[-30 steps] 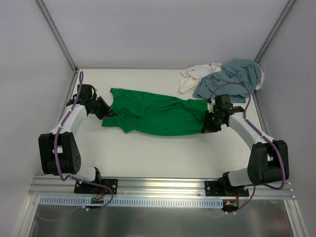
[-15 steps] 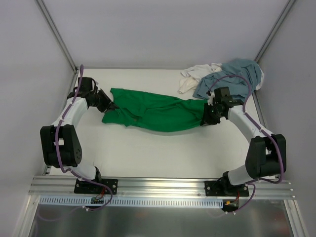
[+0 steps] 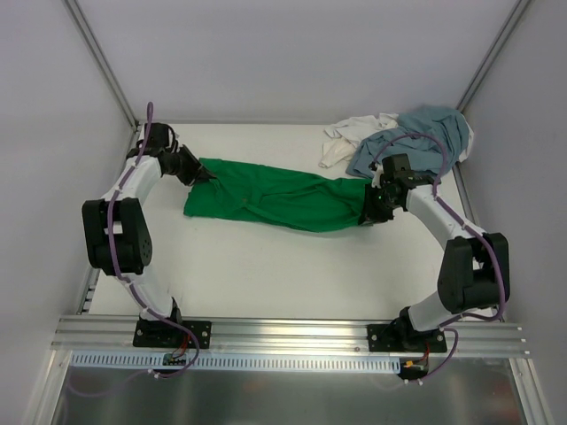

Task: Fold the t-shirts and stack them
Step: Fold the other side of the tshirt into a rectangle

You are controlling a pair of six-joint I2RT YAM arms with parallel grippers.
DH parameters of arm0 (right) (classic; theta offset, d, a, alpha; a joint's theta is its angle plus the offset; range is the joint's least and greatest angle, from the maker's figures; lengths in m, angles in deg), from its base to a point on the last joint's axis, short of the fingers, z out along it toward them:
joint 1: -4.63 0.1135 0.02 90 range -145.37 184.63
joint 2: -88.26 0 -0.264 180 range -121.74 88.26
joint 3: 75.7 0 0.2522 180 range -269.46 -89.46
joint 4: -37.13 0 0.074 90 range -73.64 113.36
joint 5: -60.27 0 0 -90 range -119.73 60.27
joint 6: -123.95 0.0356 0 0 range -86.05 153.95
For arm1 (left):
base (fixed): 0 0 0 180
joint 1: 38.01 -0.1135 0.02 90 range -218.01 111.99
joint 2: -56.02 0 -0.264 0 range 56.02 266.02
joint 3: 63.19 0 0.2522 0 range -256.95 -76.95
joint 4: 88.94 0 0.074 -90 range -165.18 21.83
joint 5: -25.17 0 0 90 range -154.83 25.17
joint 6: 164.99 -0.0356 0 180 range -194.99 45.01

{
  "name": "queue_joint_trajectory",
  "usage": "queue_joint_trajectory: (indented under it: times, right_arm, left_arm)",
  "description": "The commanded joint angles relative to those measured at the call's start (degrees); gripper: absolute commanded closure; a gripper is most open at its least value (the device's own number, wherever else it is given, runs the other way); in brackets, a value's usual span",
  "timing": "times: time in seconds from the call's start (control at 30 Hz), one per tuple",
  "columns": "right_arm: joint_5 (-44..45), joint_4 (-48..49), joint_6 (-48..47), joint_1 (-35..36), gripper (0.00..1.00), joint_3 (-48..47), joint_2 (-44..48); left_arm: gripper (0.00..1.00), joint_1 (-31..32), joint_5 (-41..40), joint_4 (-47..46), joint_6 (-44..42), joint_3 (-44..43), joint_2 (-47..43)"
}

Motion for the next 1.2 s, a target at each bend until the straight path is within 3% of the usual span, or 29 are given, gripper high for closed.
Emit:
queue_joint_trajectory:
  times: [0.0,0.87,0.9,0.93,0.97,1.17]
  right_arm:
    - [0.3,-0.6,0.7,-0.5,0.99,-2.2,-0.5]
    - [-0.4,-1.9,0.3,-2.1,1.0,-9.3,-6.8]
    - [-0.4,-2.0,0.3,-2.1,1.0,-9.7,-7.1]
    - [-0.6,-2.0,0.3,-2.1,1.0,-9.7,-7.3]
    - [-0.6,-1.9,0.4,-2.2,0.99,-9.8,-7.7]
    - [-1.1,-1.5,0.4,-2.2,1.0,-9.8,-8.5]
  left_arm:
    - [1.0,0.6,1.2,-2.1,1.7,-4.0,2.7]
    - [1.0,1.2,1.8,-2.9,4.7,-20.3,14.2]
    - [0.92,1.3,2.3,-2.1,4.6,-21.5,14.6]
    - [0.36,1.3,2.2,-1.6,4.6,-21.9,15.3]
    - [0.02,1.3,2.0,-1.2,4.2,-22.0,15.4]
    - [0.01,1.8,-0.2,-0.4,1.5,-21.8,14.0]
